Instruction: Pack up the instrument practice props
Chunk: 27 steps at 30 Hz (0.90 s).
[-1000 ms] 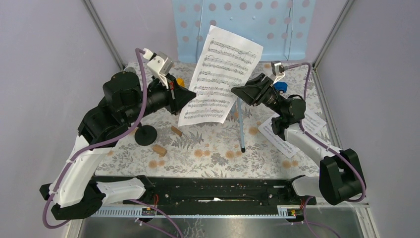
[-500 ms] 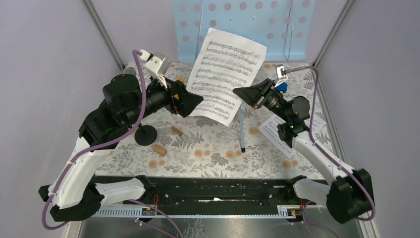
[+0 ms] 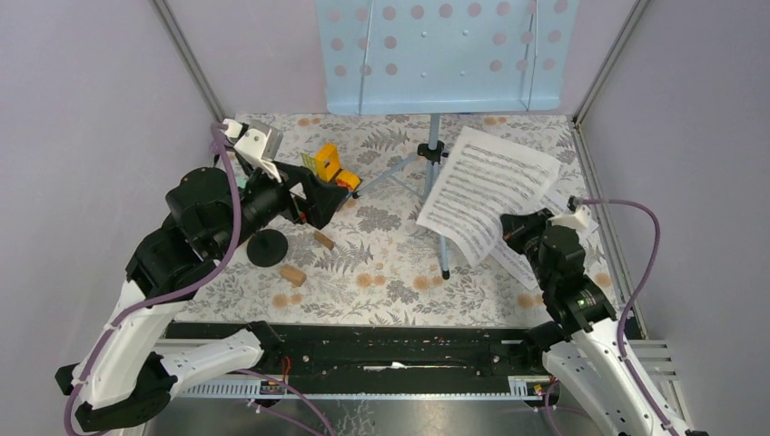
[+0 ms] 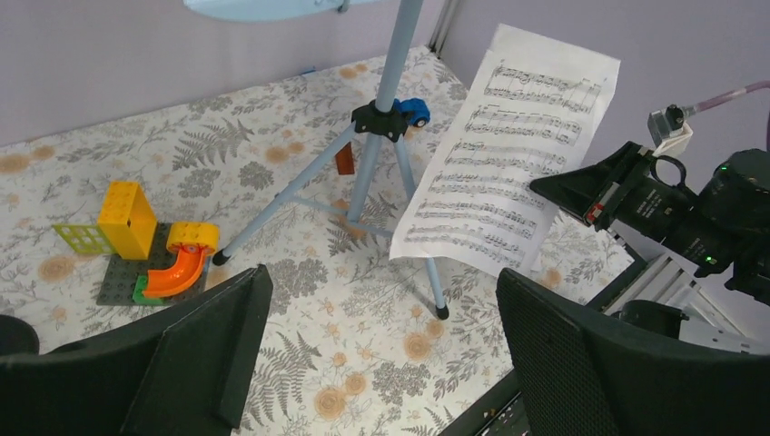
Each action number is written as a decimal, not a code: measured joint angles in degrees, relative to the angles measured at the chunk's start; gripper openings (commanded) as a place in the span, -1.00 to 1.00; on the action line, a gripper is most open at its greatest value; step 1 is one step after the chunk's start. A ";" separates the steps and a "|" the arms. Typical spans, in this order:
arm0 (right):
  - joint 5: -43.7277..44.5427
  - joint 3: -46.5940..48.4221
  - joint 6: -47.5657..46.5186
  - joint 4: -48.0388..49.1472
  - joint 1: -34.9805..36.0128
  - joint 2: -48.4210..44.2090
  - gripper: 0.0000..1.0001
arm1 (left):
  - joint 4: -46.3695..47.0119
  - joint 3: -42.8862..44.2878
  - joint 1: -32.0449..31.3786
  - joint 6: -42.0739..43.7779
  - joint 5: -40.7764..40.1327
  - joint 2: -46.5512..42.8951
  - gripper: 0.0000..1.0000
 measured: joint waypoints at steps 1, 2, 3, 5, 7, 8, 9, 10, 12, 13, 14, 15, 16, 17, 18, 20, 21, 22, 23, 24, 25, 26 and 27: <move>2.95 -0.46 0.81 -3.45 0.00 -0.42 -1.00 | 0.00 -0.59 0.00 -0.07 -0.17 -0.24 0.98; 5.92 -0.76 1.53 -6.73 0.00 -0.37 -1.00 | 0.04 -1.22 0.00 -0.17 -0.24 -0.46 0.98; 8.55 -1.14 2.27 -9.57 0.00 0.13 -1.00 | 0.07 -2.08 0.00 -0.24 -0.35 -0.76 0.98; 12.55 -1.46 3.28 -13.70 0.00 2.05 -1.00 | -0.02 -3.93 0.00 -0.70 -0.42 -1.29 0.97; 15.47 -1.46 3.58 -15.58 0.00 5.03 -1.00 | -0.04 -5.95 0.00 -1.49 -0.42 -1.81 0.98; 16.26 -1.46 3.54 -15.74 -0.04 6.25 -1.00 | -0.04 -6.82 0.00 -1.73 -0.42 -2.03 0.98; 17.27 -1.46 3.28 -15.63 -0.33 8.04 -1.00 | -0.07 -7.98 0.00 -2.12 -0.39 -2.45 0.97; 17.64 -1.44 2.97 -15.26 -0.72 9.64 -1.00 | -0.17 -9.07 0.00 -2.49 -0.37 -3.04 0.97; 17.29 -1.22 1.66 -13.73 -2.86 13.49 -1.00 | -0.37 -10.91 0.00 -3.21 -0.31 -4.24 0.97; 16.55 -0.83 0.90 -12.85 -4.81 15.91 -1.00 | -0.50 -11.93 0.00 -3.65 -0.11 -5.11 0.98; 15.28 -0.33 0.17 -11.78 -7.19 18.51 -1.00 | -0.57 -12.59 0.00 -3.91 0.04 -5.84 0.98; 13.88 0.11 -0.55 -10.60 -9.66 20.98 -1.00 | -0.48 -13.40 0.00 -4.35 0.35 -6.75 0.97; 12.33 0.28 -1.44 -9.07 -12.24 23.15 -1.00 | -0.48 -14.01 0.00 -4.70 0.52 -7.37 0.97; 11.21 0.28 -2.21 -7.89 -13.94 24.55 -1.00 | -0.44 -14.78 0.00 -4.98 0.68 -8.04 0.97; 9.88 0.28 -3.23 -6.62 -16.06 26.08 -1.00 | -0.55 -15.45 0.00 -5.22 0.83 -8.61 0.98; 7.04 0.28 -5.35 -4.20 -19.47 28.37 -1.00 | -0.55 -16.57 0.00 -5.79 1.09 -9.88 0.98; 5.57 0.33 -6.47 -3.17 -20.90 29.20 -1.00 | -0.50 -16.92 0.00 -6.05 1.27 -10.19 0.98; 3.93 0.57 -7.67 -2.45 -22.23 30.12 -1.00 | -0.55 -17.14 0.00 -6.19 1.42 -10.25 0.97; 2.29 1.09 -9.01 -1.86 -23.41 31.10 -1.00 | -0.48 -17.31 0.00 -6.27 1.55 -10.23 0.97; 0.74 1.84 -10.29 -1.57 -24.35 32.04 -1.00 | -0.44 -17.55 0.00 -6.38 1.68 -10.14 0.97; -0.52 2.67 -11.50 -1.51 -25.03 32.83 -1.00 | -0.48 -17.86 0.00 -6.43 1.86 -10.03 0.97; -1.62 3.39 -12.59 -1.38 -25.49 33.38 -1.00 | -0.52 -18.05 0.00 -6.47 1.95 -9.92 0.97; -2.58 4.09 -13.53 -1.46 -25.81 33.75 -1.00 | -0.44 -18.29 0.00 -6.49 2.14 -9.75 0.97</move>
